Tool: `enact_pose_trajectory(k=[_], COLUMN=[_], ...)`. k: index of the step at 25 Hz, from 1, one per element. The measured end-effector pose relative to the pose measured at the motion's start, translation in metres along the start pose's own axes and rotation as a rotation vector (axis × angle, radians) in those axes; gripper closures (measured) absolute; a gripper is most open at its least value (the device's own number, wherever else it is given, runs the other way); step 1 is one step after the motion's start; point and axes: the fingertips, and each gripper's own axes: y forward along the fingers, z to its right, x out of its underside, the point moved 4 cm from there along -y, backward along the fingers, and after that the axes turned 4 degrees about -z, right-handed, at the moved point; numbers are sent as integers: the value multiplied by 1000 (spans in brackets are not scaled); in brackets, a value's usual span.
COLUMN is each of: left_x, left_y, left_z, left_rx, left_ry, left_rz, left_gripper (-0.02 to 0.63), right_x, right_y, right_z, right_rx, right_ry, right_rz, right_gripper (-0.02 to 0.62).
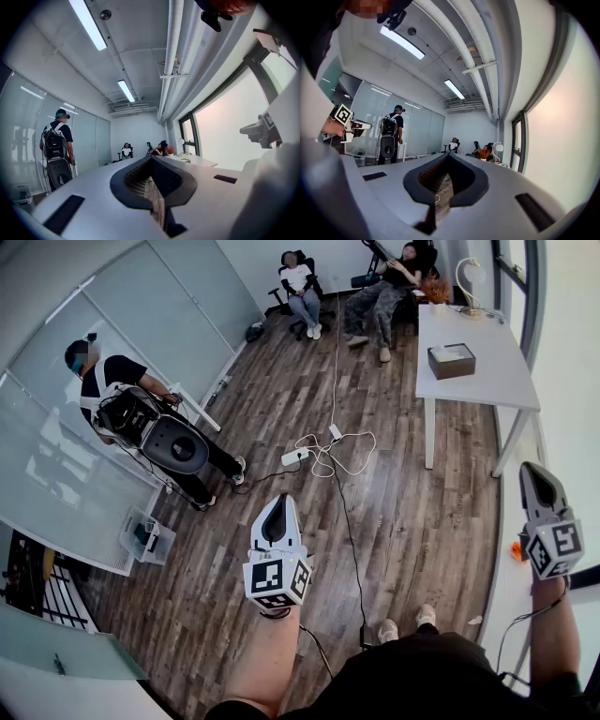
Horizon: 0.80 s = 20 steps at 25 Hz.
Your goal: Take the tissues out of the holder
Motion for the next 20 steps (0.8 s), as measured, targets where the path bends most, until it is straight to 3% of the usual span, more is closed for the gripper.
enact_pose_trajectory(k=[5,20], left_x=[-10,-13], left_y=[0,25], left_z=[-7,32], left_rx=[-39,-86], left_ry=[22,51], left_rz=[21,-13], left_gripper=[601,601], right_x=[-1,19], right_y=[25,36], right_z=[-9,45], right_rx=[-40,-64], right_ry=[14,49], right_rz=[36,61], right_gripper=[591,591])
